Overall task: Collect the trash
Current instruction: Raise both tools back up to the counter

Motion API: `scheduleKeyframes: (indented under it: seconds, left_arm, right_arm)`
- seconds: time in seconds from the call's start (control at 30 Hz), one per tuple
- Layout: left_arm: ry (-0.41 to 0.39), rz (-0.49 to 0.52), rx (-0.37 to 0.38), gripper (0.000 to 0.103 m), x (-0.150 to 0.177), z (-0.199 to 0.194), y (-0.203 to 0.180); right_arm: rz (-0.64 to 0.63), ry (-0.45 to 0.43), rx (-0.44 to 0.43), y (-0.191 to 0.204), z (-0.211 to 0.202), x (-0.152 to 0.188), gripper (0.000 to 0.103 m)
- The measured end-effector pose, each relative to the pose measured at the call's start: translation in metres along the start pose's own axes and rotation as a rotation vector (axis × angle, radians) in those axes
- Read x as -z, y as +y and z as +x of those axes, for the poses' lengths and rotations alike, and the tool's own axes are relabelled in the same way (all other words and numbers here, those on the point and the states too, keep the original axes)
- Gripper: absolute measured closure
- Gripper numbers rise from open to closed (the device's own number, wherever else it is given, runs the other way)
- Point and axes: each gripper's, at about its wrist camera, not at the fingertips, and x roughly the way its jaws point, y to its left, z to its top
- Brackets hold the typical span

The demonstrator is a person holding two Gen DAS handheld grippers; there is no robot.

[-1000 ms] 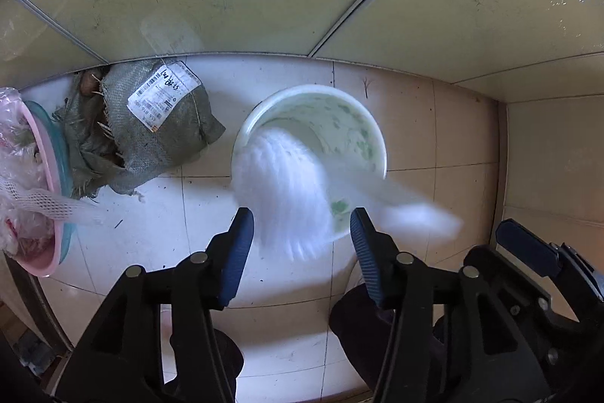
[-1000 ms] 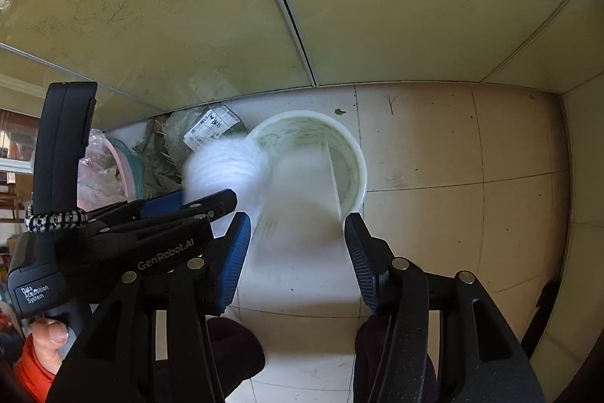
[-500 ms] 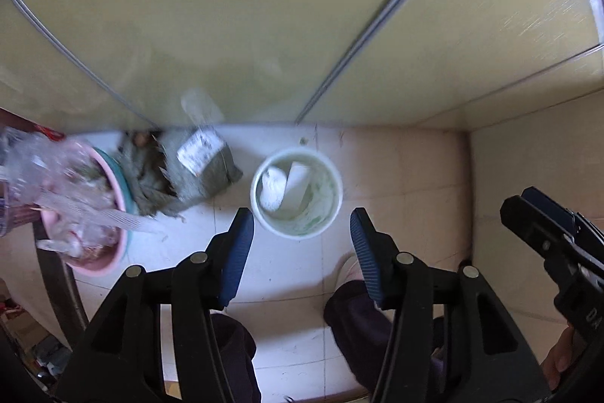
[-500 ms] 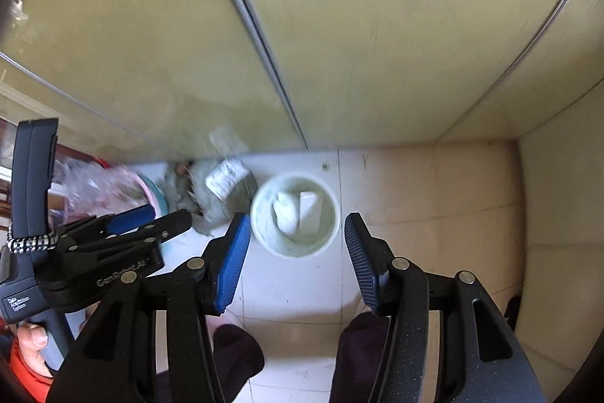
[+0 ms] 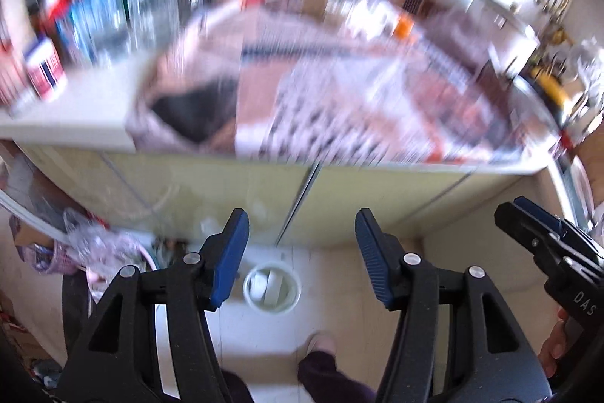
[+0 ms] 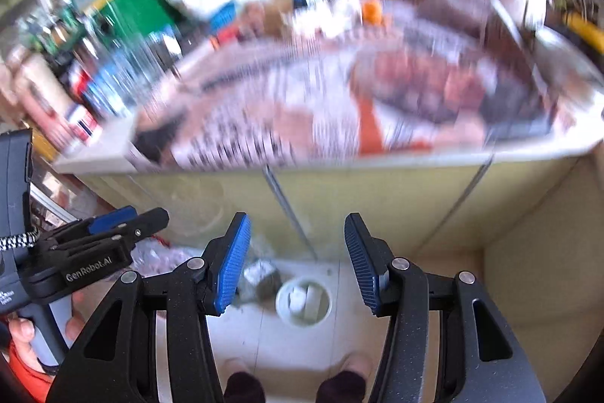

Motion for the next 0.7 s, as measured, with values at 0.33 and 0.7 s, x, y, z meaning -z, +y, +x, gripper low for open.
scheduleKeyframes:
  seconds: [0.33, 0.7]
  left_arm:
    - [-0.205, 0.027, -0.001, 0.026, -0.057, -0.086, -0.06]
    - [-0.293, 0.096, 0.042, 0.008, -0.115, -0.105, -0.063]
  right_arm:
    - [-0.08, -0.183, 0.006, -0.002, -0.071, -0.061, 0.044]
    - [-0.038, -0.277, 0.076, -0.001, -0.087, -0.101, 0.031]
